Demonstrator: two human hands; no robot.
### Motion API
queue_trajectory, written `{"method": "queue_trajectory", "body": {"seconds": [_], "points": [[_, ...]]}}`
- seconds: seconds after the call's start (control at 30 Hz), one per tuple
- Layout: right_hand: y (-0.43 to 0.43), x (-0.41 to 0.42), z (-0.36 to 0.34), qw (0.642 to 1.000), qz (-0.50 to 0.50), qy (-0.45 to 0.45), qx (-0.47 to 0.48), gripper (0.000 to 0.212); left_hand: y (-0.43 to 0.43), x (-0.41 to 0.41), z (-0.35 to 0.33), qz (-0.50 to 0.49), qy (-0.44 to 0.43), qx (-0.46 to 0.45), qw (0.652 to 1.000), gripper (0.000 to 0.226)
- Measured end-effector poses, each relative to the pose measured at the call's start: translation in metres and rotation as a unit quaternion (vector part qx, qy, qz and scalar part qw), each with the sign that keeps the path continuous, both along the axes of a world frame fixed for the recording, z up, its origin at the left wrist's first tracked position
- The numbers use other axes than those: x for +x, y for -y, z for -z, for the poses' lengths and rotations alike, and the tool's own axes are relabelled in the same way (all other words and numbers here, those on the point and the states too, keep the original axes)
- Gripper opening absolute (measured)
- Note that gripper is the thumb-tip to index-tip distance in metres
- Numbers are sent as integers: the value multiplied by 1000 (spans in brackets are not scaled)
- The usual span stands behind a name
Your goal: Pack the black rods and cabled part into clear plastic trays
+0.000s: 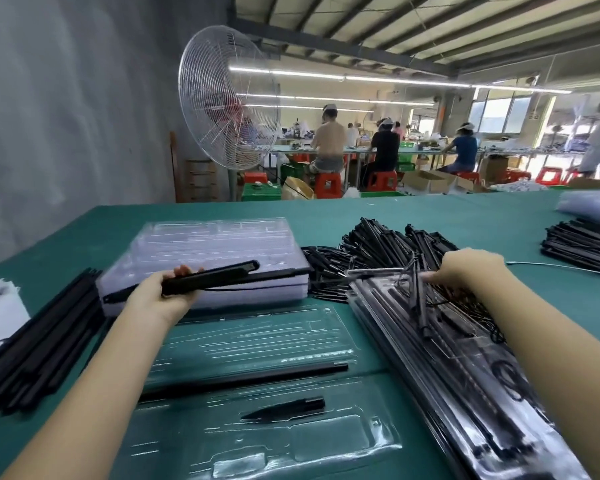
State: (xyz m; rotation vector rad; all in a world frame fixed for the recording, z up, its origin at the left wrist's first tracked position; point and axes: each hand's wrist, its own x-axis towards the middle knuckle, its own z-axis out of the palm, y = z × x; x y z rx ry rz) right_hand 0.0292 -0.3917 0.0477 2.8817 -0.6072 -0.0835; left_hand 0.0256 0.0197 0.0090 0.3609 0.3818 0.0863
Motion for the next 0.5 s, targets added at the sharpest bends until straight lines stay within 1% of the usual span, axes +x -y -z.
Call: {"method": "queue_trajectory", "body": {"seconds": [0.1,0.13,0.23,0.3,0.4,0.43,0.5], "points": [[-4,1,-6,994,62,84,12,41,14,-4,-7,27,7,26,999,25],[-2,1,-8,989,86,116,30,39,22,-7,-8,41,8,37,998,25],[15,-2,-14,973,127,180,64,38,53,-20,-4,99,0,75,992,27],[27,-5,-18,959,142,227,94,41,74,-32,2,143,4,83,986,26],[38,-9,-25,926,134,323,140,41,101,-51,9,200,9,85,976,20],[41,-9,-28,909,131,365,155,45,110,-57,12,221,8,88,971,18],[44,-11,-32,857,134,458,195,62,131,-69,18,272,4,98,957,17]]}}
